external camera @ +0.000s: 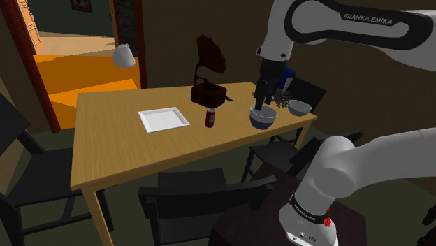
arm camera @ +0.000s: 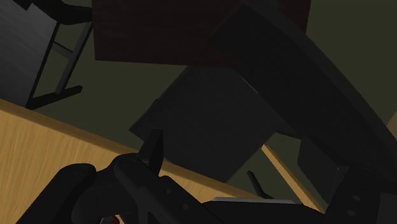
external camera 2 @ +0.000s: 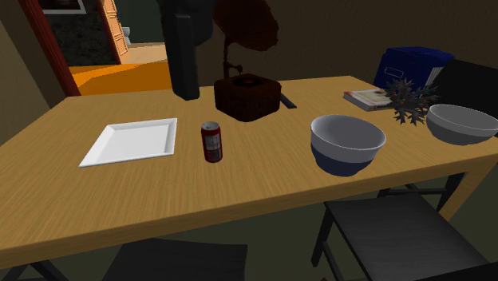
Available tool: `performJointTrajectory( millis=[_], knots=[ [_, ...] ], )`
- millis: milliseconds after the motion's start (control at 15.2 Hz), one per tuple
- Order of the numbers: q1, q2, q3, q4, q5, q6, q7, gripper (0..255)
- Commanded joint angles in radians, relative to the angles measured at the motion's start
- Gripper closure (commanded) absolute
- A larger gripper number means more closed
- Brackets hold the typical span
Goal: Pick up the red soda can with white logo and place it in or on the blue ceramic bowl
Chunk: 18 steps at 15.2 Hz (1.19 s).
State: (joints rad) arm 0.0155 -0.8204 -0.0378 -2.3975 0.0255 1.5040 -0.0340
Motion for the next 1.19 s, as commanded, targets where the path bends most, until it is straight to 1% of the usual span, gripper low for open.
performJointTrajectory(
  millis=[0,264,528,858,1122],
  knots=[
    [0.0,0.0,0.0,0.0,0.0,0.0,0.0,0],
    [-0.011,0.113,-0.039,0.0,-0.028,0.119,-0.045,0],
    [-0.02,0.241,-0.077,0.022,-0.047,0.231,-0.088,0],
    [-0.026,0.415,-0.122,0.081,-0.055,0.354,-0.142,0],
    [-0.029,0.561,-0.155,0.152,-0.046,0.436,-0.188,0]
  ],
)
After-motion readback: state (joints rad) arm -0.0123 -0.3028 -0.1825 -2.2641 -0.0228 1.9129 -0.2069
